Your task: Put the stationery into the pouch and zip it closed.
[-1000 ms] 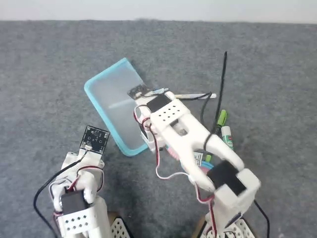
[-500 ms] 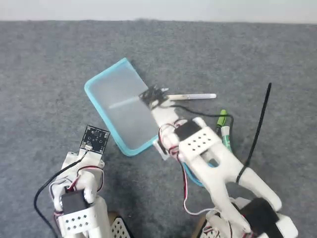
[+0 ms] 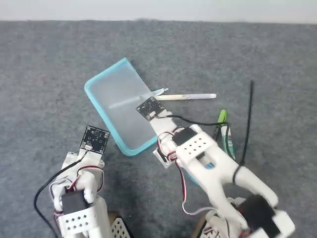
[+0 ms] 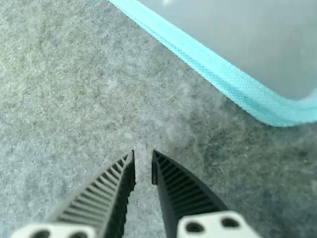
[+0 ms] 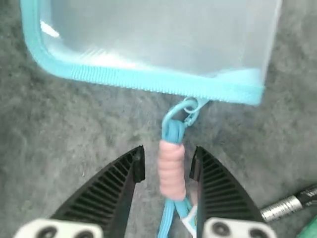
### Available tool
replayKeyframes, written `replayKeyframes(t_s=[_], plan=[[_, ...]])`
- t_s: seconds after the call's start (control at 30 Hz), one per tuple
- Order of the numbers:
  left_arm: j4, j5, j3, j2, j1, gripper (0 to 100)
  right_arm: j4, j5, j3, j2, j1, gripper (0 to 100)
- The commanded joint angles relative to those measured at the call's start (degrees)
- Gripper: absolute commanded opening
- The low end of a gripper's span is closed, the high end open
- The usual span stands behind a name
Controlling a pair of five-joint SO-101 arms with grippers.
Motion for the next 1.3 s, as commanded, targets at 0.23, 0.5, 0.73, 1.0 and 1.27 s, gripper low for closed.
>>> replayKeyframes(t_s=[0.23, 0.5, 0.73, 1.0, 1.27], plan=[[0.00, -0.79, -0.40, -1.14, -0.26, 5, -5.76, 0.97, -4.13, 4.79, 3.56, 6.1], [-11.08, -1.67, -0.48, -1.14, -0.70, 5, -3.03, 0.97, -6.15, 4.70, 12.26, 0.6], [-10.64, 0.44, -5.14, -0.97, -0.35, 9, 5.58, 0.35, -13.71, 2.15, 15.43, 0.6], [-5.27, 0.62, -21.49, 7.03, -0.18, 11, 0.75, 0.88, 0.70, -24.40, 15.16, 0.6], [-8.09, 11.96, -41.19, 39.91, 5.10, 11, 3.21, 2.29, 8.70, -36.70, 15.60, 0.6]])
